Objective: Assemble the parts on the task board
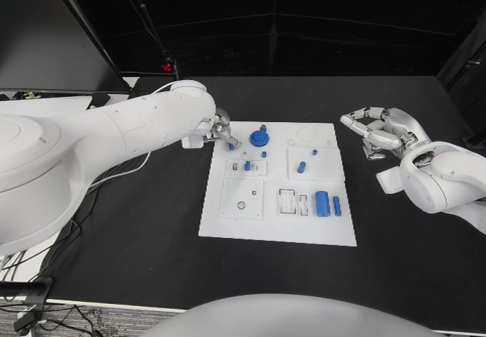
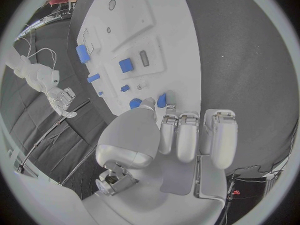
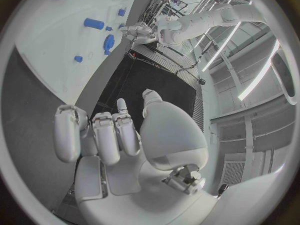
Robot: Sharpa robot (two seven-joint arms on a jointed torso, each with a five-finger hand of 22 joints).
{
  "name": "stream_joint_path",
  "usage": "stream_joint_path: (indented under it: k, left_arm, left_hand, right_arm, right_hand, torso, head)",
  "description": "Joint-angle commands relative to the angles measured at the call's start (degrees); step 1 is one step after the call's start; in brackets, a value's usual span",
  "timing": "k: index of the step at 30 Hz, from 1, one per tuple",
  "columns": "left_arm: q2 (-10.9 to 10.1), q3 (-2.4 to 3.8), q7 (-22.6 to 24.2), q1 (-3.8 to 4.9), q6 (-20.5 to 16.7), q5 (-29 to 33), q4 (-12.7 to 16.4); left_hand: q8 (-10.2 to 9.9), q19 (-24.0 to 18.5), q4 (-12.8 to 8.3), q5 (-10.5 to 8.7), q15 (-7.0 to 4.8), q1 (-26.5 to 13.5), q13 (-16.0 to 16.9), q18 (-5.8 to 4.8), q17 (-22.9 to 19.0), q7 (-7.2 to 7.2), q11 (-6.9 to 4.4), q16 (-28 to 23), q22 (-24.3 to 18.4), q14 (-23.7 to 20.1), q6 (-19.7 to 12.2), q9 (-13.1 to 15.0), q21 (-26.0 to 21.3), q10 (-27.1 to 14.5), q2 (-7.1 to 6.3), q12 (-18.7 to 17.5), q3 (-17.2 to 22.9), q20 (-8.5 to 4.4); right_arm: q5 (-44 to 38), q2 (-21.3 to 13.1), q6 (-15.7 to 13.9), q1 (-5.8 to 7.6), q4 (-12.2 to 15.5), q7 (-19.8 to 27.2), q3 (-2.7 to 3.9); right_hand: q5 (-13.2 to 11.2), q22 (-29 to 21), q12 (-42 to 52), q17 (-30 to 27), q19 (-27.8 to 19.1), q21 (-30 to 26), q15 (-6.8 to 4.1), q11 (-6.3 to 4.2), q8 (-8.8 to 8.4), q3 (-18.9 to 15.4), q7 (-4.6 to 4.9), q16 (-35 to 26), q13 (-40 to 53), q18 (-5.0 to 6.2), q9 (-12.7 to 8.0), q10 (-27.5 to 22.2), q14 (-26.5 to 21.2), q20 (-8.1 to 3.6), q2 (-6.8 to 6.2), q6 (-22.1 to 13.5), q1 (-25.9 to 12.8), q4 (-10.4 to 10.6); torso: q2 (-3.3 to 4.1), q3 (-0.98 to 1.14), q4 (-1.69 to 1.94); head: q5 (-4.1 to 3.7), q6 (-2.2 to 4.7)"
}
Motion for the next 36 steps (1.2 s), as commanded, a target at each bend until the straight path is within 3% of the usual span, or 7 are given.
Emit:
stream_joint_path:
  k: [1,3,6,12,17,24,36]
  left_arm:
    - [0.1,0.03,0.7,0.07,0.0,-0.2,0.1]
    - [0.0,0.03,0.8,0.07,-0.1,-0.2,0.1]
    - [0.0,0.03,0.9,0.06,-0.3,-0.2,0.1]
    - [-0.1,0.03,1.2,0.06,-0.6,-0.2,0.2]
    - [-0.1,0.03,1.5,0.05,-1.0,-0.2,0.2]
    - [-0.2,0.03,2.0,0.05,-1.6,-0.2,0.3]
    - [-0.8,0.04,3.3,0.06,-3.1,-0.2,0.9]
  left_hand:
    - [-0.3,6.0,0.1,0.58,-0.44,5.2,14.7,-0.81,15.1,-0.12,-0.46,0.0,15.1,5.9,0.0,-0.1,0.2,6.0,3.83,-0.3,0.7,-0.35]
    - [-0.3,6.0,0.1,1.27,-0.44,5.7,14.7,-0.81,15.1,-0.1,-0.44,0.0,15.1,5.9,0.0,-0.1,0.2,6.0,3.63,-0.3,1.1,-0.36]
    - [-0.3,6.0,0.1,3.88,-0.43,6.8,14.7,-0.81,15.1,-0.04,-0.39,0.0,15.1,5.9,-0.1,-0.2,0.2,6.0,2.91,-0.3,2.4,-0.38]
    - [-0.2,6.0,0.0,5.5,-0.44,8.4,14.7,-0.81,15.1,-0.07,-0.41,0.0,15.1,5.9,0.1,-0.1,0.2,6.0,1.7,-0.3,4.4,-0.38]
    - [0.0,6.0,0.0,5.8,-0.46,10.6,14.7,-0.81,15.1,-0.08,-0.43,0.0,15.1,5.9,0.4,-0.1,0.2,6.0,0.48,-0.3,6.9,-0.4]
    - [-0.1,6.0,0.1,5.83,-0.46,12.2,14.7,-0.81,15.1,-0.09,-0.47,0.0,15.1,5.9,1.5,-0.3,0.2,6.0,-0.07,-0.3,12.4,-0.42]
    - [-0.3,6.0,0.1,5.8,-0.46,11.8,14.7,-0.81,15.1,-0.16,-0.5,0.0,15.1,5.9,2.1,-0.4,0.2,6.0,-1.24,-0.3,14.9,-0.42]
  right_arm:
    - [0.0,0.0,0.0,0.06,0.1,0.2,0.03]
    - [0.0,0.0,0.0,0.06,0.1,0.2,0.03]
    - [0.0,0.0,-0.1,0.06,0.1,0.2,0.03]
    - [0.0,0.0,-0.2,0.06,0.0,0.1,0.03]
    - [0.0,0.0,-0.2,0.06,0.0,0.0,0.03]
    - [0.0,-0.1,-0.2,0.06,0.1,-0.1,0.03]
    - [0.0,-0.1,-0.2,0.06,0.0,-0.3,0.03]
  right_hand:
    - [0.3,11.5,0.1,15.1,-0.2,-0.2,0.3,0.37,0.25,-0.3,3.88,0.1,15.1,0.95,0.0,5.9,6.1,0.29,0.54,-0.5,0.1,0.1]
    - [0.3,11.5,0.1,15.1,-0.2,-0.2,0.3,0.37,0.25,-0.3,3.88,0.1,15.1,0.95,0.0,5.9,6.1,0.29,0.54,-0.5,0.1,0.1]
    - [0.3,11.5,0.1,15.1,-0.2,-0.2,0.3,0.37,0.25,-0.3,3.88,0.1,15.1,0.95,0.0,5.9,6.1,0.29,0.54,-0.5,0.1,0.1]
    - [0.2,11.5,0.1,15.1,-0.3,-0.3,0.31,0.37,0.29,-0.4,3.89,0.1,15.1,0.97,-0.1,5.9,6.1,0.3,0.61,-0.5,0.1,0.1]
    - [0.2,11.5,0.1,15.1,-0.3,-0.3,0.31,0.37,0.29,-0.4,3.89,0.1,15.1,0.97,-0.1,5.9,6.1,0.3,0.61,-0.5,0.1,0.1]
    - [0.2,11.5,0.1,15.1,-0.3,-0.3,0.31,0.37,0.29,-0.4,3.89,0.1,15.1,0.97,-0.1,5.9,6.1,0.3,0.61,-0.5,0.1,0.1]
    - [0.2,11.4,0.1,15.1,-0.3,-0.3,0.31,0.38,0.34,-0.4,3.9,0.1,15.1,0.98,-0.1,5.9,6.1,0.31,0.7,-0.6,0.2,0.1]
  torso:
    - [0.01,0.02,0.01]
    - [0.01,0.02,0.01]
    - [0.01,0.01,0.01]
    - [0.03,-0.01,0.0]
    - [0.04,-0.01,-0.02]
    - [0.04,0.01,0.0]
    - [0.03,0.01,0.09]
  head:
    - [-0.02,-0.11]
    - [-0.06,-0.12]
    - [-0.12,-0.14]
    - [-0.22,-0.18]
    - [-0.3,-0.23]
    - [-0.44,-0.26]
    - [-0.54,-0.49]
